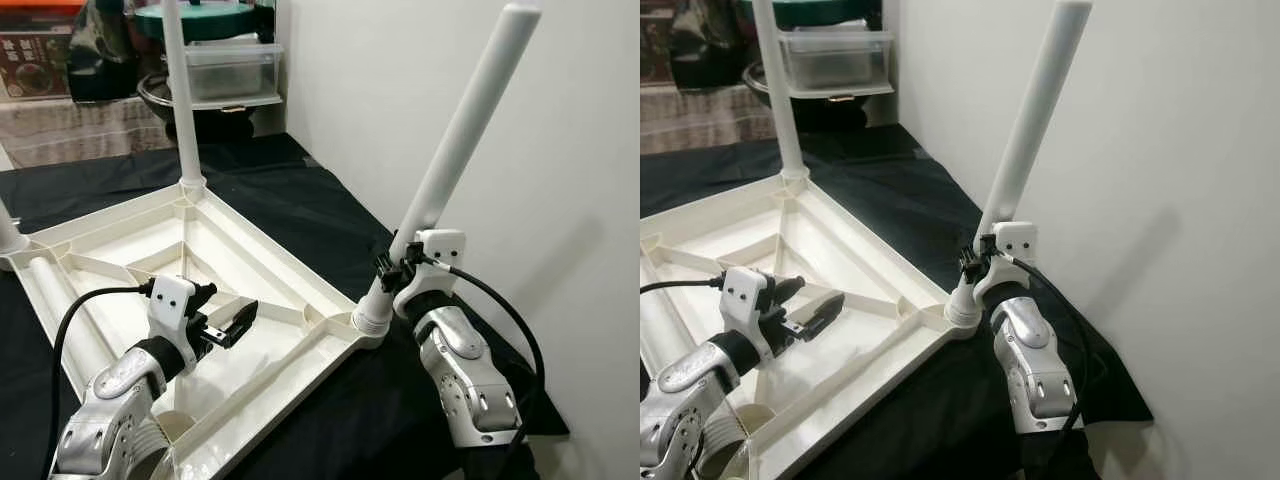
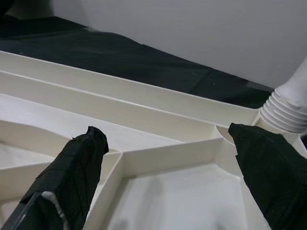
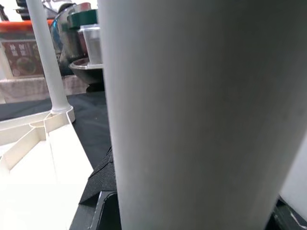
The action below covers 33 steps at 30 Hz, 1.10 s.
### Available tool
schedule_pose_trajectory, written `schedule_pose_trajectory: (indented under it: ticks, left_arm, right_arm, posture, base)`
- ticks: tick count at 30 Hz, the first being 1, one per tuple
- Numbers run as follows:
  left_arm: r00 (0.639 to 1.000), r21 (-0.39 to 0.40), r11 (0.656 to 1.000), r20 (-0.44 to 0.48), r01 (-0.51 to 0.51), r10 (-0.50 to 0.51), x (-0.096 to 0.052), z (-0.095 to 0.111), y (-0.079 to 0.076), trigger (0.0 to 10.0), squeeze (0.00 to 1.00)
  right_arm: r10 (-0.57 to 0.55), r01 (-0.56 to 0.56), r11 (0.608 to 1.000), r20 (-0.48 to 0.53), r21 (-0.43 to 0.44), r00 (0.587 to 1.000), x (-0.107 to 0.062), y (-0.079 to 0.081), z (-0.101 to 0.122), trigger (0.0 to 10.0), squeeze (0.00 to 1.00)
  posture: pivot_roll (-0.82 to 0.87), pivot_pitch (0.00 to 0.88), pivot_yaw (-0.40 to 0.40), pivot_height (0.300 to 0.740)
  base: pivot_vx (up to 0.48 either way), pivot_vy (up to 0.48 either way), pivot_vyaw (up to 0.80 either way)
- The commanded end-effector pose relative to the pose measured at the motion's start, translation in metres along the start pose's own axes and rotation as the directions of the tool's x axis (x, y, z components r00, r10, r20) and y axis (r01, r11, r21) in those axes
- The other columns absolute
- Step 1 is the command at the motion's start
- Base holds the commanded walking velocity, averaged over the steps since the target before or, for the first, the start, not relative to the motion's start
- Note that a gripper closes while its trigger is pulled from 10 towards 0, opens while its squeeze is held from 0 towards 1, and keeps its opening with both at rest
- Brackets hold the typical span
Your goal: Building children table
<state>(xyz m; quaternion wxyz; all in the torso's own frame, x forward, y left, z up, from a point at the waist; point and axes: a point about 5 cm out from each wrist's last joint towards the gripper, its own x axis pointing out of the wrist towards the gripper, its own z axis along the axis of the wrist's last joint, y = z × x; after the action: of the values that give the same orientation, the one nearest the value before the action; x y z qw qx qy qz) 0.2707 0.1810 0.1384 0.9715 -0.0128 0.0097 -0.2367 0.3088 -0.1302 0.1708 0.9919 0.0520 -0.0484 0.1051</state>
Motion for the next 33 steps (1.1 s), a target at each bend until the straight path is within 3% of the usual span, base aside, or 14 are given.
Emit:
schedule_pose_trajectory:
  ticks: [1, 13, 20, 33]
  left_arm:
    - [1.0, -0.017, 1.0, -0.016, 0.012, -0.012, -0.001, -0.005, -0.003, 10.0, 0.0]
    - [0.999, 0.002, 1.0, -0.03, 0.02, -0.02, 0.0, -0.007, -0.005, 10.0, 0.0]
    - [0.999, 0.007, 1.0, -0.034, 0.012, -0.011, 0.0, -0.008, -0.004, 10.0, 0.0]
    - [0.999, 0.013, 1.0, -0.041, -0.001, 0.001, 0.0, -0.009, -0.004, 10.0, 0.0]
  right_arm:
    - [-0.019, 0.018, 1.0, -0.145, -0.006, 0.989, -0.007, -0.005, -0.03, 0.0, 0.0]
    - [0.126, -0.126, 0.992, -0.143, 0.004, 0.982, -0.009, 0.006, -0.029, 0.0, 0.0]
    - [0.142, -0.141, 0.99, -0.129, 0.02, 0.981, -0.006, 0.007, -0.027, 0.0, 0.0]
    - [0.26, -0.26, 0.966, -0.034, -0.002, 0.965, -0.001, 0.023, -0.011, 0.0, 0.0]
  posture:
    - [-0.02, 0.0, -0.081, 0.74]
    - [-0.02, 0.0, -0.077, 0.74]
    - [-0.02, 0.0, -0.082, 0.74]
    - [-0.01, 0.0, -0.086, 0.74]
  base:
    - [0.0, 0.0, 0.0]
    - [0.0, 0.0, 0.0]
    - [0.0, 0.0, 0.0]
    - [0.0, 0.0, 0.0]
